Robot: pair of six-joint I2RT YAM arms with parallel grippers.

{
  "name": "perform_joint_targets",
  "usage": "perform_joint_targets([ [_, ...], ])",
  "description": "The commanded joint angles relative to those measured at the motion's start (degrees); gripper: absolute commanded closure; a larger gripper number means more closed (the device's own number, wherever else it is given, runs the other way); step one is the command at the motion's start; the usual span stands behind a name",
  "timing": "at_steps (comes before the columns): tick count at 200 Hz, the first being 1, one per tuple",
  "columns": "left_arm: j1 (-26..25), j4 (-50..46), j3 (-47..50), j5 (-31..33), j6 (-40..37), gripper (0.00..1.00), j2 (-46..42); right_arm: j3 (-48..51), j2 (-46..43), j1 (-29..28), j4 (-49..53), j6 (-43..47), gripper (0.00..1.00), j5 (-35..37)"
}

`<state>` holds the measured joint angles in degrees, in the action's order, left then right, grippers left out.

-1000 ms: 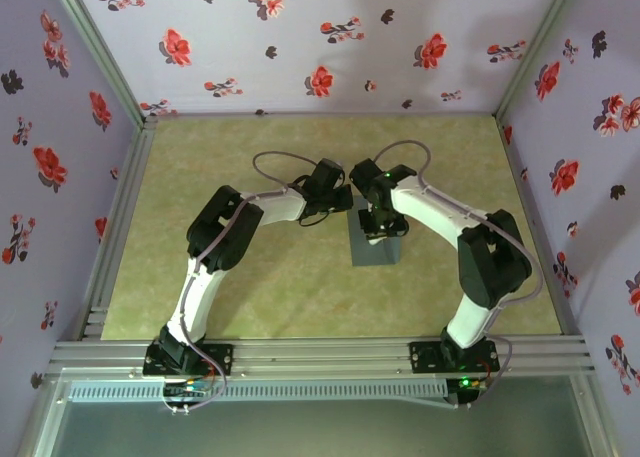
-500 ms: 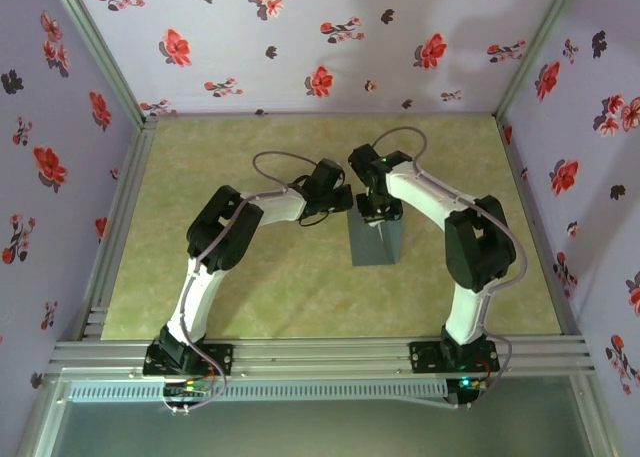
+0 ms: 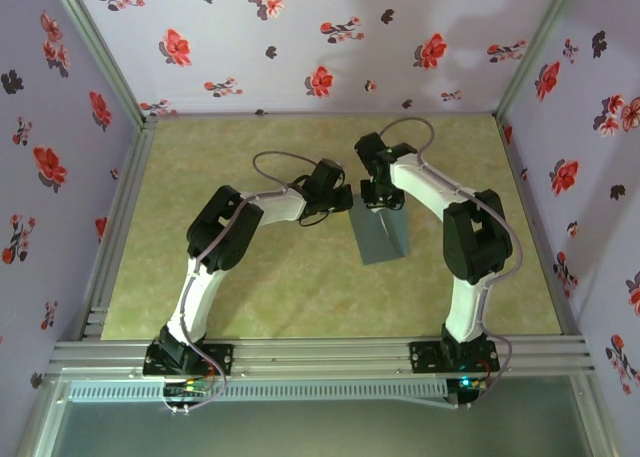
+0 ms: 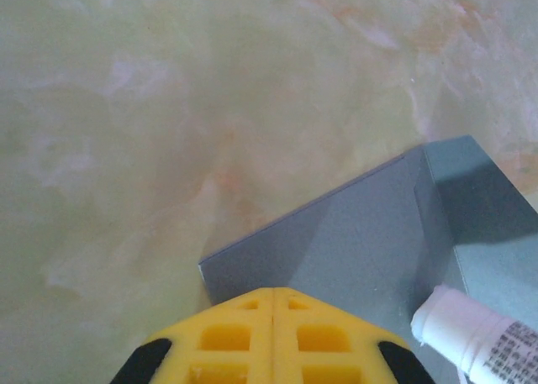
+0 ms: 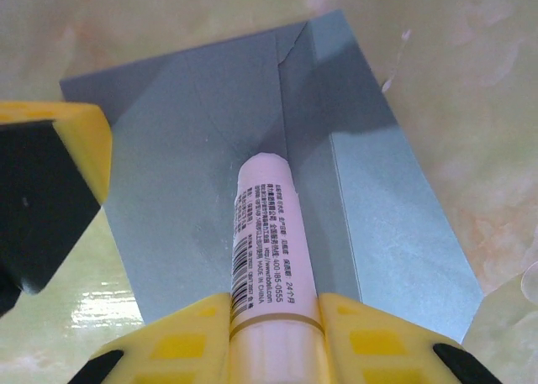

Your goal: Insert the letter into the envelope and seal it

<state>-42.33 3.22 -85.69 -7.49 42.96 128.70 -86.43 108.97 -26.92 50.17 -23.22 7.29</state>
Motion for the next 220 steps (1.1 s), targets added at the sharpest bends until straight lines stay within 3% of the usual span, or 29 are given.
perform_joint_targets([
  [1, 0.31, -10.17, 3.34, 1.24, -1.37, 1.0, 2.96, -0.86, -4.02, 0.46, -2.9, -2.36, 1.0, 2.42],
  [84, 0.71, -12.06, -0.29, -1.18, -3.11, 1.0, 0.73, 3.89, -13.39, 1.33, -6.16, -3.76, 1.0, 2.35],
  [102, 1.1, -12.72, -1.16, -2.7, -3.15, 0.74, -3.46, 5.71, -16.81, 2.1, -7.11, -4.53, 1.0, 3.27],
  [162, 1.36, -18.48, -4.41, -2.47, -4.87, 0.24, -15.07, 12.05, -28.39, 4.55, -13.2, -6.31, 1.0, 3.51],
  [220, 4.55, -12.48, 8.47, -2.28, 4.53, 0.0, -32.35, 16.66, -33.98, 4.94, -22.53, -8.59, 1.0, -2.84],
])
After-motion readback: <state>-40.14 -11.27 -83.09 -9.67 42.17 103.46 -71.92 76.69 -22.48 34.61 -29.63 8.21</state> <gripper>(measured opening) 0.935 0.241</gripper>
